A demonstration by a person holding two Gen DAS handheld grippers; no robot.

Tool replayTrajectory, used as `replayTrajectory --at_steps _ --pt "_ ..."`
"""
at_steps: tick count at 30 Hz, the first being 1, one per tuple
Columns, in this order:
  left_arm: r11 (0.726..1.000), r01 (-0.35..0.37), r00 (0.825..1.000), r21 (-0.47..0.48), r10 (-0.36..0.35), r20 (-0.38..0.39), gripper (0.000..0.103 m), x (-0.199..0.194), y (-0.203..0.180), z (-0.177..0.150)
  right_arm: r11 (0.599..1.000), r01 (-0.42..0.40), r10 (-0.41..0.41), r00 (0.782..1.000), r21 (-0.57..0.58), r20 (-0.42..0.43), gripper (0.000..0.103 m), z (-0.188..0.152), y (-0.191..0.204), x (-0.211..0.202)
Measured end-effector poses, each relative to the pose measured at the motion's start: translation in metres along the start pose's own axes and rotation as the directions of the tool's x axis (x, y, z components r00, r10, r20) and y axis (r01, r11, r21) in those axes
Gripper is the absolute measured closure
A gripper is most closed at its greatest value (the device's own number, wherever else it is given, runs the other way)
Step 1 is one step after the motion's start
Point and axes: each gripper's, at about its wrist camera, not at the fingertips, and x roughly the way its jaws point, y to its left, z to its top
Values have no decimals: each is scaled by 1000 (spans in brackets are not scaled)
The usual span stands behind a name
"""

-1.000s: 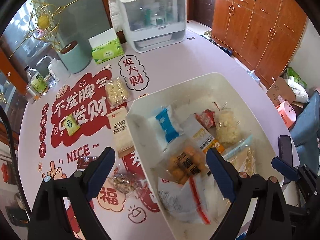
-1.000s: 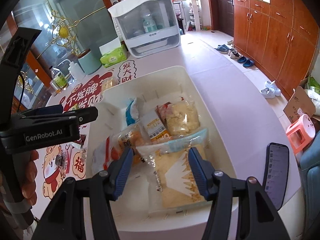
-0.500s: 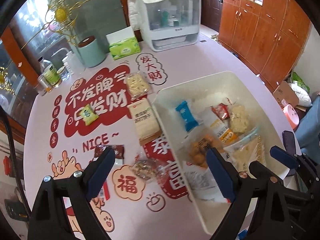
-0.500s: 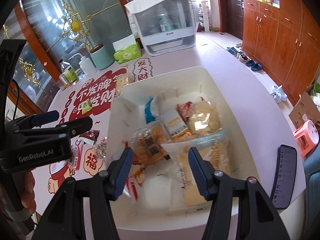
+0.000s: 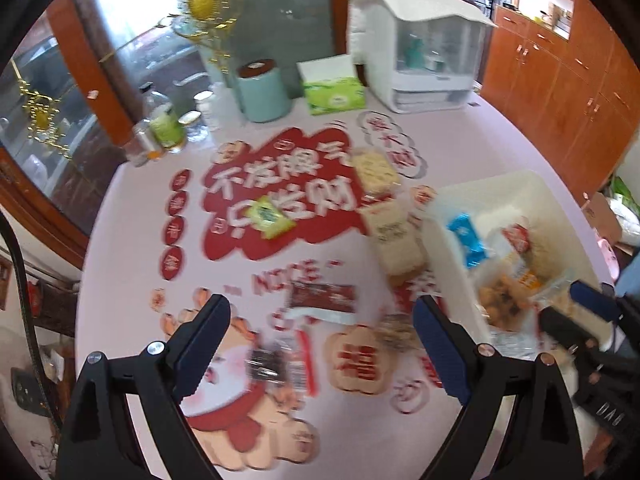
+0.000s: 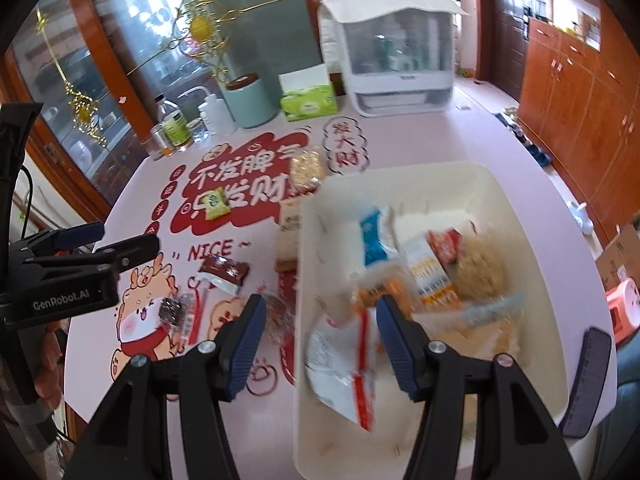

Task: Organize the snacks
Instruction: 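Move both tools back over the remaining snacks on the table, then grasp the green pastry with the left tool while the right grasps the puffed cracker bag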

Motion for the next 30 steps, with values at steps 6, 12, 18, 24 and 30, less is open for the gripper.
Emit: replayTrajectory --at_steps 6,12,18,24,30 --pt "998 -65 998 22 65 13 11 6 66 23 998 -42 41 999 -41 -21 45 49 28 14" --pt "996 -87 996 20 87 -2 11 33 120 62 997 -71 70 997 -39 -27 45 127 50 38" --pt "999 -46 996 -24 44 -71 11 94 129 101 994 -26 14 994 -107 -104 42 187 74 106" --pt "988 -44 986 -148 20 -165 11 178 118 115 996 26 -44 976 -86 -215 42 217 67 202" --pt "957 -41 969 -286 -31 -245 11 243 107 108 995 87 -96 937 -41 -336 42 220 45 278"
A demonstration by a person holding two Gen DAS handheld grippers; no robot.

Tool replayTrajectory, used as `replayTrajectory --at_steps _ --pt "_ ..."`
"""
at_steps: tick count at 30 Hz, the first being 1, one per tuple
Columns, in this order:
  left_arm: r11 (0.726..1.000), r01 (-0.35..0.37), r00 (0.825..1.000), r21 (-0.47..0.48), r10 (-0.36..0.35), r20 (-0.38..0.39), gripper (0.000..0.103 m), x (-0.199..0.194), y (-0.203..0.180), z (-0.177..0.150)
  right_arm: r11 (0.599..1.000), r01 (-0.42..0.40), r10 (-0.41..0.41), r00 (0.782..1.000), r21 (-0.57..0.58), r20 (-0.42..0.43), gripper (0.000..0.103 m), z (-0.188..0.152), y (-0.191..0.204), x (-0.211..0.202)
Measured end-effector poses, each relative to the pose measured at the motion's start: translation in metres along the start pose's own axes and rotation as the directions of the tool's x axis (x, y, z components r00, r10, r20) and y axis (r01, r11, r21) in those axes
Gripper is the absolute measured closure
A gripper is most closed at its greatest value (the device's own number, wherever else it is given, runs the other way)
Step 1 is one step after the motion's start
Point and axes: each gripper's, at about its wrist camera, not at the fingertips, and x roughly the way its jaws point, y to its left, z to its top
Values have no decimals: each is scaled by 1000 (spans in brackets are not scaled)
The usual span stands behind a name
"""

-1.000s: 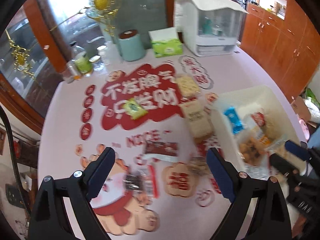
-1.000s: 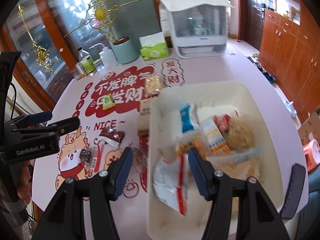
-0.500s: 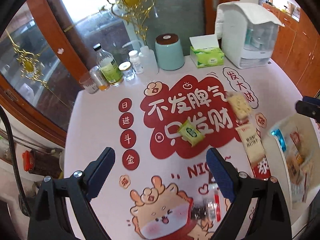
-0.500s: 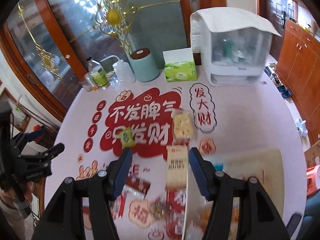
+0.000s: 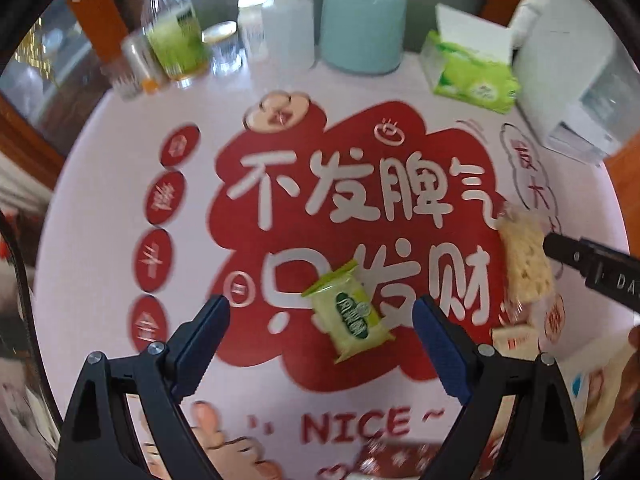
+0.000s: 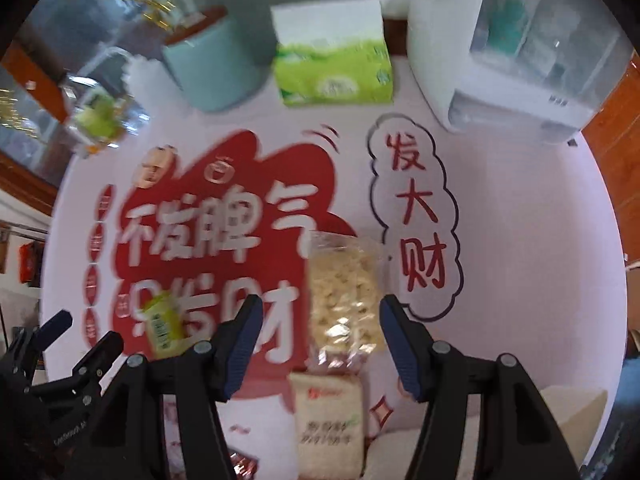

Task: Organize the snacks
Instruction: 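Grasp the green pastry with the left tool while the right grasps the puffed cracker bag, then drop the green pastry into the tray with the left tool while the right drops the cracker bag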

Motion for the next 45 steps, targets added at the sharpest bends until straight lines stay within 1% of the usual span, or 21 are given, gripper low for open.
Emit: replayTrajectory --at_steps 3,7,9,11,12,14,15,17,21,24,26,28,31,34,37,41,42,43,45 --pt "999 16 999 -51 -18 -35 11 24 -4 0 1000 13 -13 999 5 -39 42 2 -5 20" --pt "996 5 998 -87 -11 -68 12 45 -9 -3 999 40 -41 995 -15 -88 42 2 -3 37" --pt "995 7 996 -100 -16 -85 18 53 -10 -6 998 54 -57 992 -32 -113 42 1 -1 46" --pt "994 20 994 -112 -32 -105 30 60 -11 -9 996 72 -77 989 -45 -127 42 -2 0 52" --pt "993 26 992 -115 -40 -118 33 63 -11 -11 996 76 -82 988 -47 -133 42 -3 -1 55" --pt "994 15 994 -104 -26 -107 42 63 -14 -13 996 76 -82 987 -46 -140 42 -5 -3 59" --pt "995 8 994 -95 -18 -106 44 63 -16 -13 997 71 -76 987 -40 -139 42 -6 -4 60" --pt "997 -6 995 -80 -2 -101 62 62 -19 -15 997 64 -68 988 -31 -141 42 -6 -6 60" --pt "997 10 995 -76 -18 -98 66 60 -20 -23 998 52 -56 987 -32 -148 43 -8 -10 62" --pt "999 6 997 -54 -10 -82 68 58 -21 -30 996 66 -74 989 -66 -131 44 -9 -6 63" --pt "999 14 996 -52 -18 -82 68 55 -20 -30 994 70 -80 989 -82 -124 45 -12 -2 62" --pt "999 19 997 -51 -23 -77 68 48 -18 -35 995 52 -61 991 -81 -119 47 -15 1 59" --pt "998 30 997 -47 -33 -71 68 32 -15 -38 998 -27 22 995 -54 -99 48 -21 7 43" --pt "998 49 998 -33 -50 -48 68 6 -10 -40 997 -60 55 995 -57 -78 48 -29 14 25" --pt "998 62 998 7 -62 -3 68 -27 -12 -48 992 -114 110 992 -55 -58 48 -40 18 1" --pt "994 83 994 66 -87 64 68 -80 -8 -64 977 -207 207 978 -54 -12 48 -57 21 -40" --pt "993 84 993 79 -90 79 68 -92 -7 -70 970 -238 239 971 -58 10 48 -67 21 -57" --pt "992 85 991 92 -93 92 68 -104 -7 -77 966 -250 251 968 -64 24 48 -71 22 -64" --pt "989 91 987 115 -105 120 68 -126 -10 -90 959 -272 278 957 -81 76 48 -93 20 -93"
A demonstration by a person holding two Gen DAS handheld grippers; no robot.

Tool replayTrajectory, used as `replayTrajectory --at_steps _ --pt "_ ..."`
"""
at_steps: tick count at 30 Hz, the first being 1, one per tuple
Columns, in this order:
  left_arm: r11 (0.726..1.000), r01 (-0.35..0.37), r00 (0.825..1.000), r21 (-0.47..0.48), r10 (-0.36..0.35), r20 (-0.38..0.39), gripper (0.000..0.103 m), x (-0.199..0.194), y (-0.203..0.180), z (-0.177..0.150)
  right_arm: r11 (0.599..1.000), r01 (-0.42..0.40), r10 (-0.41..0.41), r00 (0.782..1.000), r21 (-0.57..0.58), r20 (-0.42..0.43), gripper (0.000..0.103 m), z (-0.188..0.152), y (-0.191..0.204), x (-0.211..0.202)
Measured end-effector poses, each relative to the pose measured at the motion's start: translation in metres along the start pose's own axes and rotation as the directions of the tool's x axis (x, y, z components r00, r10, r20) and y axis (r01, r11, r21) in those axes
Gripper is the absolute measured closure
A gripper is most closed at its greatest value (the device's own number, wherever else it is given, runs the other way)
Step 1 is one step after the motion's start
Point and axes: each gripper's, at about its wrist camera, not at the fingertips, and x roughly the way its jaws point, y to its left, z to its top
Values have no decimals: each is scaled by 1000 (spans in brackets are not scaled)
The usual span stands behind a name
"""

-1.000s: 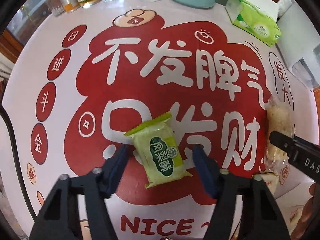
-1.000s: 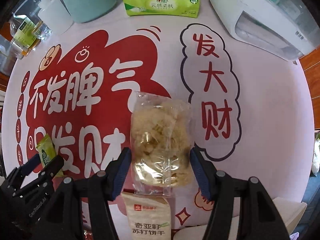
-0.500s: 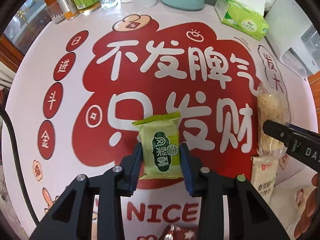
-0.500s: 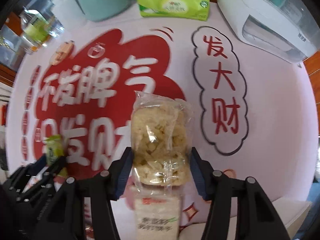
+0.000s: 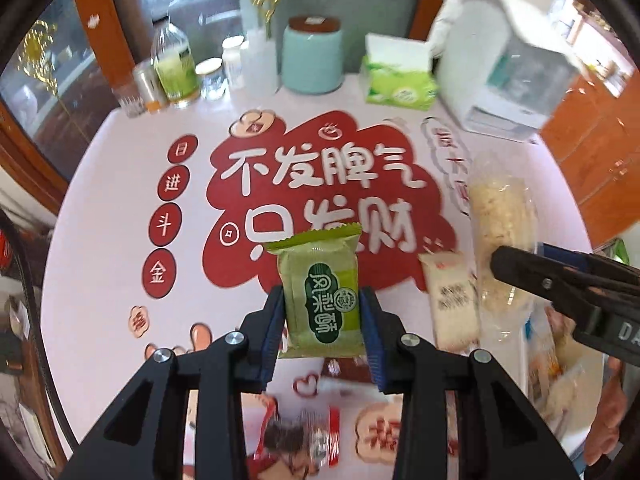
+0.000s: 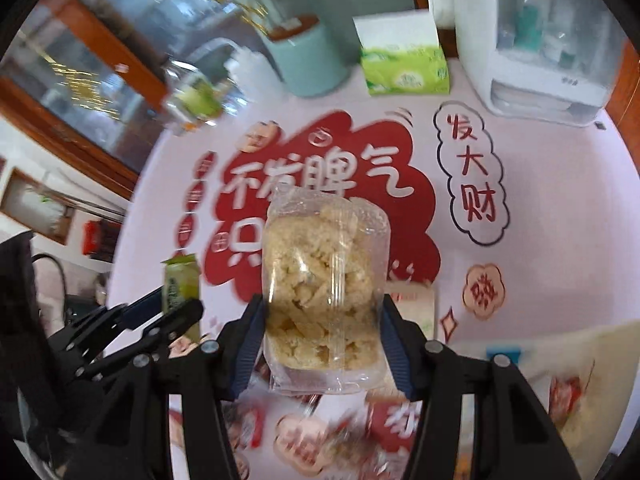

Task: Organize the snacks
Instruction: 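Drop the green pastry into the tray with the left tool while the right drops the cracker bag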

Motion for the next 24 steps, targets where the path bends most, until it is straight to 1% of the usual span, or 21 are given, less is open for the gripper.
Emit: replayTrajectory --at_steps 4,5,6,9,13,18,21,24 --pt "999 19 998 43 -22 58 68 -41 -15 -25 1000 12 -9 993 -21 120 48 -43 7 -56" --pt "997 27 997 66 -32 76 68 -54 -23 -35 1000 13 -10 989 -22 146 48 -54 8 -69" --pt "996 35 995 81 -42 88 68 -63 -30 -42 1000 11 -7 982 -19 187 48 -74 7 -87" --pt "989 64 991 131 -78 109 68 -85 -58 -61 1000 7 -6 969 -2 247 48 -115 0 -123" --pt "971 106 983 213 -135 126 68 -104 -106 -82 998 33 -45 959 47 279 48 -162 -22 -157" --pt "942 138 980 308 -175 98 68 -104 -166 -95 989 98 -126 949 110 288 47 -208 -57 -187" --pt "923 148 979 354 -188 82 68 -99 -201 -99 981 117 -158 946 155 284 47 -225 -77 -194" --pt "908 150 979 392 -192 70 68 -90 -229 -100 968 153 -204 941 198 270 47 -238 -96 -196"
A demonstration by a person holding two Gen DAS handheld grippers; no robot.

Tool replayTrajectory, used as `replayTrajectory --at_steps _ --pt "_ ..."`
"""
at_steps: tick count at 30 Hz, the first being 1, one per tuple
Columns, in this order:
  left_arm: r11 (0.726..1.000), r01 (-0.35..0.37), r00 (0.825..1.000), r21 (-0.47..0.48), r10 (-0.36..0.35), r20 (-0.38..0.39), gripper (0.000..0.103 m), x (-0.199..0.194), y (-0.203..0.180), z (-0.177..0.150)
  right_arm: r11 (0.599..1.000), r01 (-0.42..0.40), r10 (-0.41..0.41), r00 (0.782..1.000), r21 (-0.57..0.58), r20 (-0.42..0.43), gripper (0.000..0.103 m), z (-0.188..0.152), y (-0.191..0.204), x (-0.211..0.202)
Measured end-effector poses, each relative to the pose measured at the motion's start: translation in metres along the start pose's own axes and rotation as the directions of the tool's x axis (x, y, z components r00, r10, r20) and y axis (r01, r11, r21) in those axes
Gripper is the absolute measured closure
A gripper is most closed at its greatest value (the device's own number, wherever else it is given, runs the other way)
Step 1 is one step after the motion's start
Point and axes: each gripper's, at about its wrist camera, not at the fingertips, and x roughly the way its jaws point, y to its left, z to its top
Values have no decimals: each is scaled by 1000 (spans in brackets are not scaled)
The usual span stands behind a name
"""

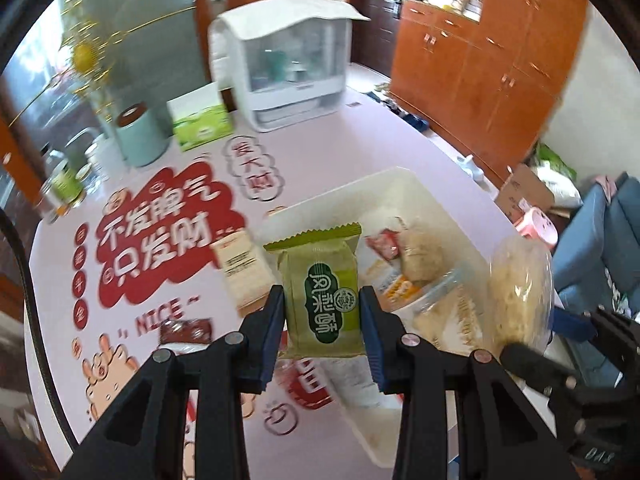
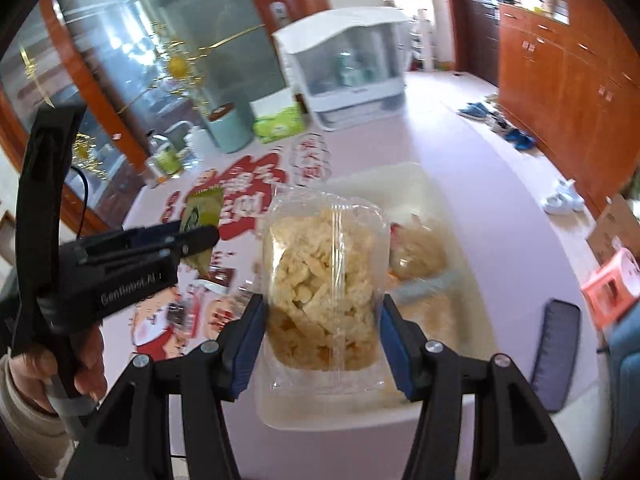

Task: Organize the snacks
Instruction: 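Drop the green pastry into the tray with the left tool while the right drops the cracker bag, then move both tools back over the remaining snacks on the table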

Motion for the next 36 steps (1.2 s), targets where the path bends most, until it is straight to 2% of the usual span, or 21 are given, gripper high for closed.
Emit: replayTrajectory --at_steps 4,9,10,11,12,13,14,36 --pt "999 -5 1000 46 5 -11 68 19 -26 14 999 27 -26 999 43 -30 47 -8 -22 4" --pt "998 -17 1000 56 18 -16 67 33 -42 29 998 44 -41 997 50 -58 47 -7 -32 12" --pt "998 -20 1000 54 21 -15 63 34 -43 32 998 43 -41 997 46 -62 46 -6 -32 13" --pt "998 -19 1000 55 20 -13 55 35 -44 34 998 46 -43 997 39 -66 47 -7 -32 14" --pt "998 -25 1000 54 26 -10 29 34 -44 35 998 51 -49 997 28 -65 47 -6 -31 15" --pt "998 -34 999 51 34 -3 7 33 -43 34 998 57 -55 997 18 -62 46 -7 -30 15" --pt "998 -51 998 41 50 22 3 29 -42 34 998 60 -59 996 11 -59 46 -6 -29 15" --pt "994 -100 992 31 98 81 3 -5 -20 14 999 44 -43 997 13 -70 46 -4 -18 19"
